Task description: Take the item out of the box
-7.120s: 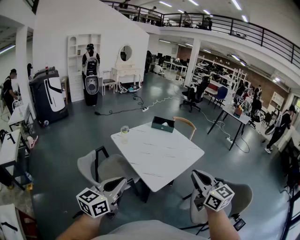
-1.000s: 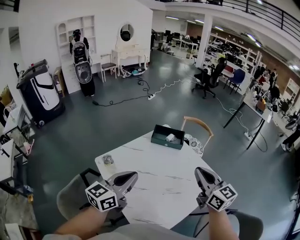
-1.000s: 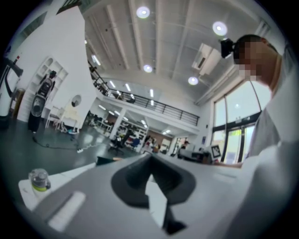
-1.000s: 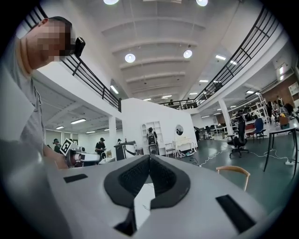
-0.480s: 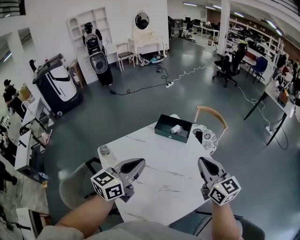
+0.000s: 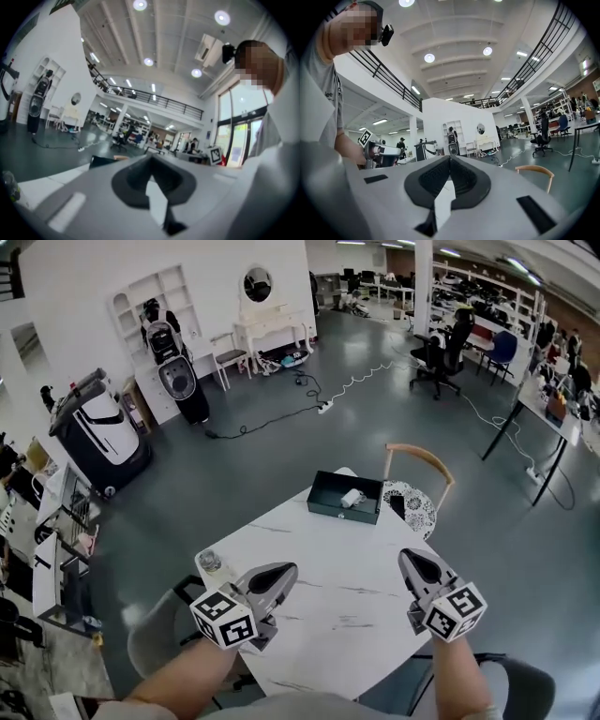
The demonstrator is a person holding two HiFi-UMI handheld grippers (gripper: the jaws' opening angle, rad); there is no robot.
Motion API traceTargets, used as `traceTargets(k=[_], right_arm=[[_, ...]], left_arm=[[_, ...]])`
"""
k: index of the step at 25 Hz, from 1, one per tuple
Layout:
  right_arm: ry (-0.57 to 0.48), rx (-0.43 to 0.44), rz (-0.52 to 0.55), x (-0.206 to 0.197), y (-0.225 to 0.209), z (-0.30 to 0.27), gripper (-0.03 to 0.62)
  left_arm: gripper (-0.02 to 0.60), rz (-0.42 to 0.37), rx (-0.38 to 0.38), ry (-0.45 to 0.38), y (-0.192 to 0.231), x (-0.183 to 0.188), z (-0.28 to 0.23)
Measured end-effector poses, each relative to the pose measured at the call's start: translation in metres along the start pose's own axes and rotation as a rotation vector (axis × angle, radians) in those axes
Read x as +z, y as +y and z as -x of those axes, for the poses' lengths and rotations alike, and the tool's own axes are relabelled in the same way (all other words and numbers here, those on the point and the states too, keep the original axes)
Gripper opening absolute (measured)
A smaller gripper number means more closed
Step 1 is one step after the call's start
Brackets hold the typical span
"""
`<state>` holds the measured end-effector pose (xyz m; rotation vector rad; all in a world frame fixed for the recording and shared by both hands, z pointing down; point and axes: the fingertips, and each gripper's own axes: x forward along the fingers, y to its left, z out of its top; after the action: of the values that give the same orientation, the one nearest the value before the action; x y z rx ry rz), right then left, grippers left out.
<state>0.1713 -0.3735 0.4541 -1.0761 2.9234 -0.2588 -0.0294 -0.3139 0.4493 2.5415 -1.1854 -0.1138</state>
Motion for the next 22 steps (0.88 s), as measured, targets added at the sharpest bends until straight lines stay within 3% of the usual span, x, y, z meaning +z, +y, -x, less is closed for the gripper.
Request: traceTargets(k=[9,22], right_arm=[[0.040,-0.093,-0.045,-0.012,0.009,-0.014,0.008],[0.059,-0.087,-0.062,-0.028,-0.012,-0.038,0.008]], left_arm=[[0.005,0.047,-0.095,0.023,0.035,-0.013,-0.015],[0.005,0.008,-0.109,0.042,0.055,-0.018,-0.051]])
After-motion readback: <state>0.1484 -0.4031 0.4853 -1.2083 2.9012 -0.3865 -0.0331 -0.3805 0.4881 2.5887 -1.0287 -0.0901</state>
